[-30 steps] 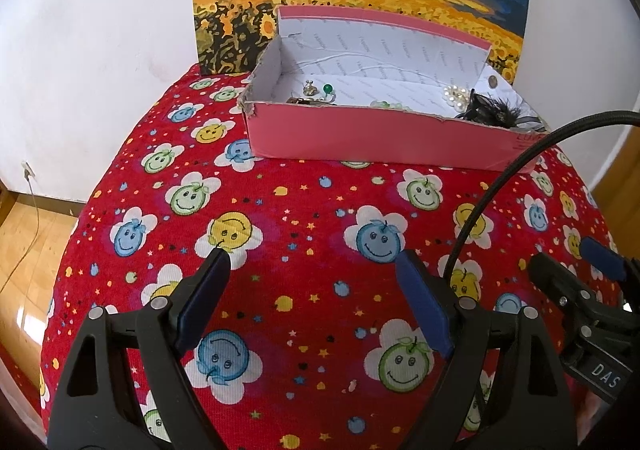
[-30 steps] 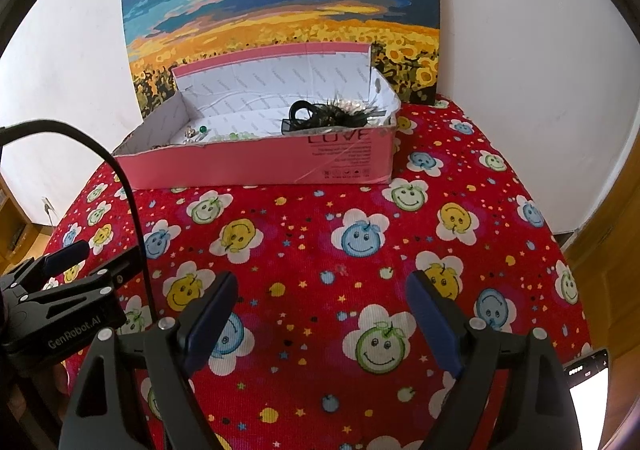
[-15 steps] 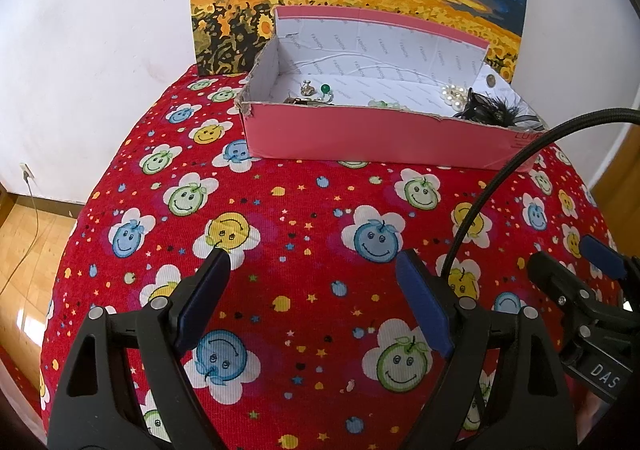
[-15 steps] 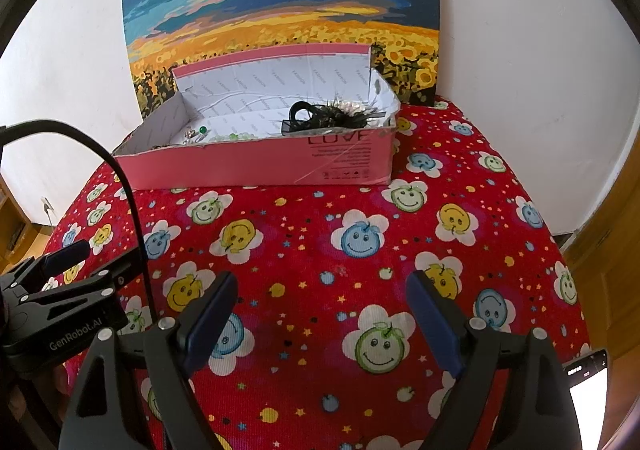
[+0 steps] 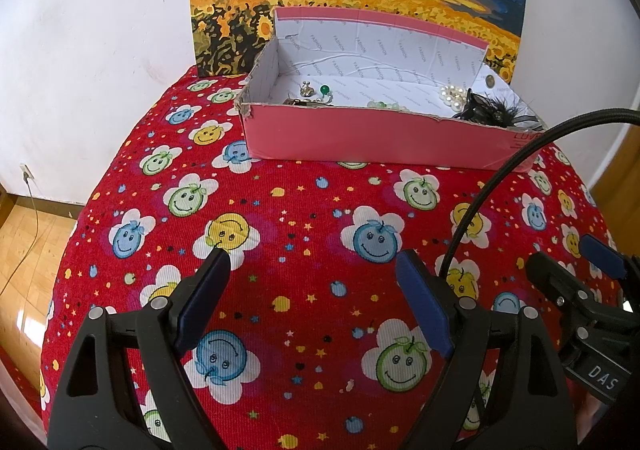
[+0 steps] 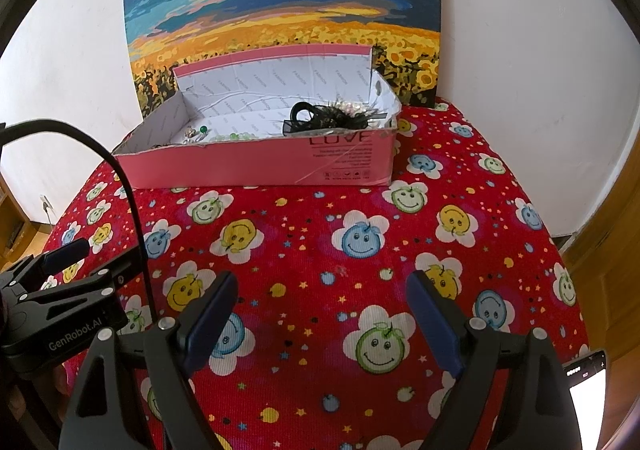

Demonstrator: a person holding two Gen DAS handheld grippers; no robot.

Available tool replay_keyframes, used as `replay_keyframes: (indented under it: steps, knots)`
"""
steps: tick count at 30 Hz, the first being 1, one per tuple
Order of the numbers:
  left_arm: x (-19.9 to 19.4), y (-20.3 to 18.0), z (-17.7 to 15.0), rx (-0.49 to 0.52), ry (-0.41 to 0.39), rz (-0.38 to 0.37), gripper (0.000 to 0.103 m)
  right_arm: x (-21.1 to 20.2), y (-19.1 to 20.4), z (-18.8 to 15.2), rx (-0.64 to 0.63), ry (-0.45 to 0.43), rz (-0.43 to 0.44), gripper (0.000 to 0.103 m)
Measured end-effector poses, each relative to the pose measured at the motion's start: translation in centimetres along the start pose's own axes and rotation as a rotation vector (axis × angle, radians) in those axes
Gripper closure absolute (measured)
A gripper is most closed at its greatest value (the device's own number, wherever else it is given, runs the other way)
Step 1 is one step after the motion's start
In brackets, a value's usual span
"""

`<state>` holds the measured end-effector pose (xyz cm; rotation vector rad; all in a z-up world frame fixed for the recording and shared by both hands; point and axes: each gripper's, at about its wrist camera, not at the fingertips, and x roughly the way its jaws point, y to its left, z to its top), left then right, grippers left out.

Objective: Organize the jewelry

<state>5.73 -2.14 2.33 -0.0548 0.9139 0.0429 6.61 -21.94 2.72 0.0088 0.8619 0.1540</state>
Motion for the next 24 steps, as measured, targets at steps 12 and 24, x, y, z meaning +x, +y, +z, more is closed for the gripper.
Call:
replay_keyframes:
  steps: [12,24]
  knots:
    - [-0.01,0.0,-0.03,-0.001,0.0,-0.001,0.019,0.01,0.03,-0.01,0.0,0.0,-0.002,0.015]
    - [0.01,-0.15,0.01,-0.004,0.0,0.001,0.019,0.12,-0.01,0.02,-0.001,0.002,-0.006,0.015]
